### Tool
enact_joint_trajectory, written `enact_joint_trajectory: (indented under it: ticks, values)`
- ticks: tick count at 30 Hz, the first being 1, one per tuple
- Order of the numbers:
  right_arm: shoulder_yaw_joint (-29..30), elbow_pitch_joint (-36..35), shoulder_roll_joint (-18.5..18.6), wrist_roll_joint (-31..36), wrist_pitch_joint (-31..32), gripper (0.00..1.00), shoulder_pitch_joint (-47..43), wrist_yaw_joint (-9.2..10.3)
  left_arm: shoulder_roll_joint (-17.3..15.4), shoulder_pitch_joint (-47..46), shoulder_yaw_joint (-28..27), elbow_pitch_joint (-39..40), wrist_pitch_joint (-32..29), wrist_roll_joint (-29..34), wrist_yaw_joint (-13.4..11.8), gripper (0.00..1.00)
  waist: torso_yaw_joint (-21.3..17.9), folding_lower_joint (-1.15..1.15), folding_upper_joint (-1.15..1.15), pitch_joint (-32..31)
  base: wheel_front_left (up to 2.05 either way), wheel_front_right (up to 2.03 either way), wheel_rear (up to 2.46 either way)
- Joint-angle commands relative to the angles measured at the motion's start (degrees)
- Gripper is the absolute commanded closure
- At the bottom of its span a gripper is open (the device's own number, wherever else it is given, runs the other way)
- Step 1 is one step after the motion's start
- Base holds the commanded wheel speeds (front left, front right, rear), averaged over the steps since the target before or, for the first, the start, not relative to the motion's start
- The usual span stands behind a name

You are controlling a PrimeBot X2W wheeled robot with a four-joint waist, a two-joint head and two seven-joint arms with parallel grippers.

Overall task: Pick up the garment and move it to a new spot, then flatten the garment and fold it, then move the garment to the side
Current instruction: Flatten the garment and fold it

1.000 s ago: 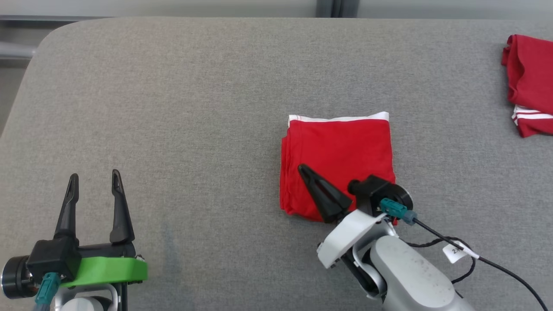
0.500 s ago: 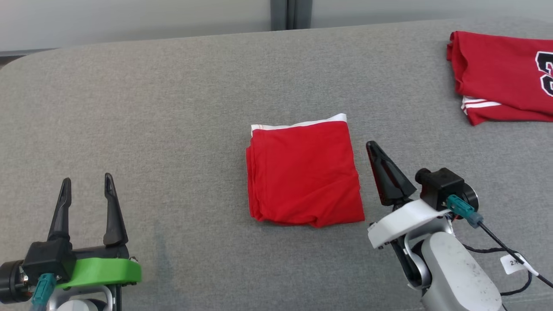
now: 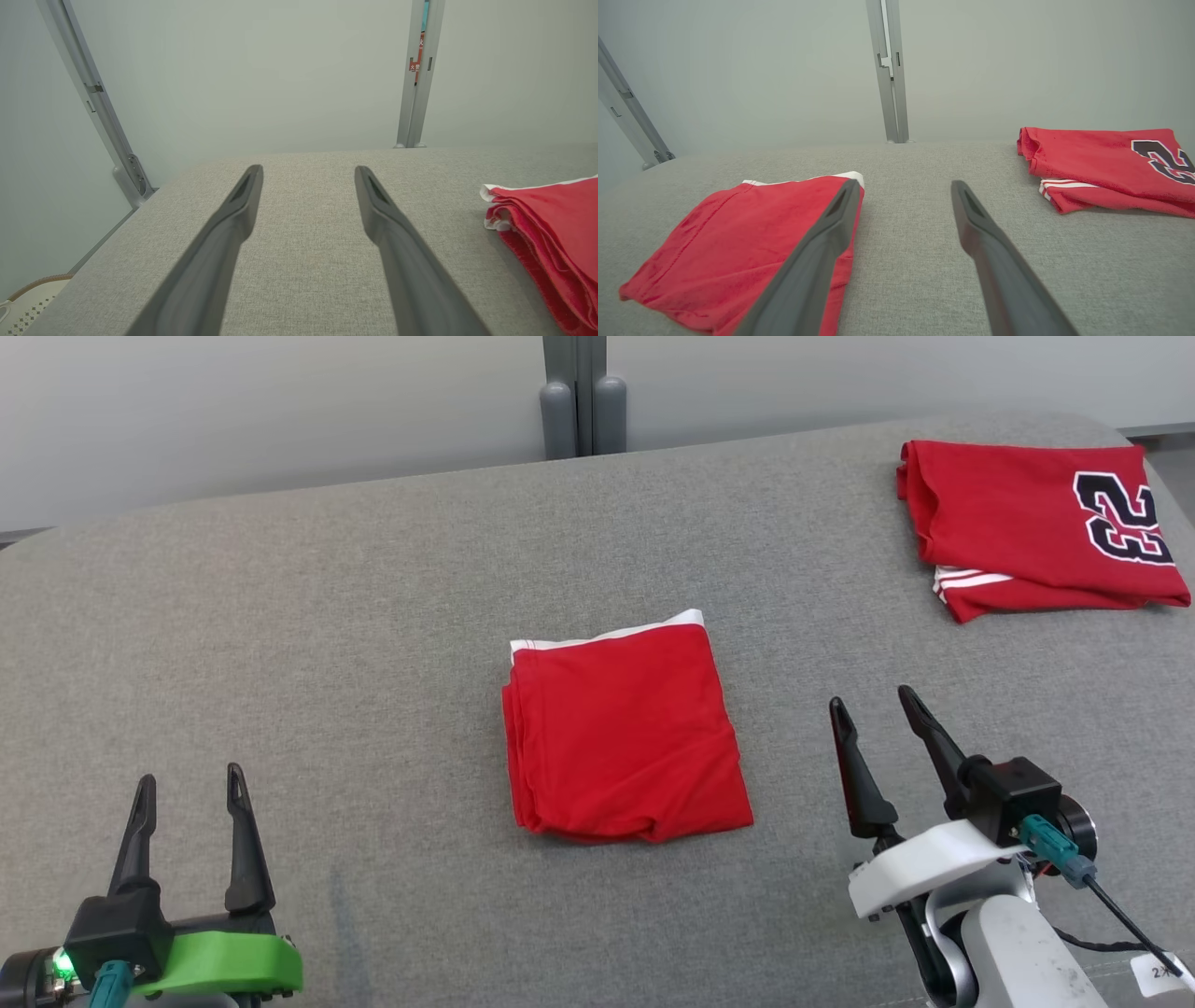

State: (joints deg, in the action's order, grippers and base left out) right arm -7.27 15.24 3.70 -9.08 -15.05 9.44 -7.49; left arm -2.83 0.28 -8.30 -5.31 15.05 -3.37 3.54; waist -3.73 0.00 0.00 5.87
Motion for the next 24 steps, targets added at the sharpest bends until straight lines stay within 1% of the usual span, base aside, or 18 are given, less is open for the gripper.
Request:
enact_joint_trajectory:
  ticks: [1, 11, 24]
  values:
    - [0.67, -0.41, -0.19, 0.45, -0.13, 0.00, -1.03, 0.01, -0.15, 1.29, 0.03, 0.13, 0.10, 0.06, -0.03, 0.00, 0.10, 0.00, 0.00, -0.76, 0.00, 0.00, 0.00]
    - [3.66, -1.94, -0.60, 1.27, -0.13, 0.00, -4.93, 0.01, -0.15, 3.89, 0.80, 0.32, 0.10, 0.77, -1.04, 0.00, 1.22, 0.00, 0.00, -3.15, 0.00, 0.00, 0.00]
    - [3.66, -2.36, -0.78, 1.51, -0.13, 0.00, -5.49, 0.01, -0.49, 4.16, 1.03, -0.15, 0.10, 1.26, -0.89, 0.00, 2.06, 0.00, 0.00, -3.08, 0.00, 0.00, 0.00]
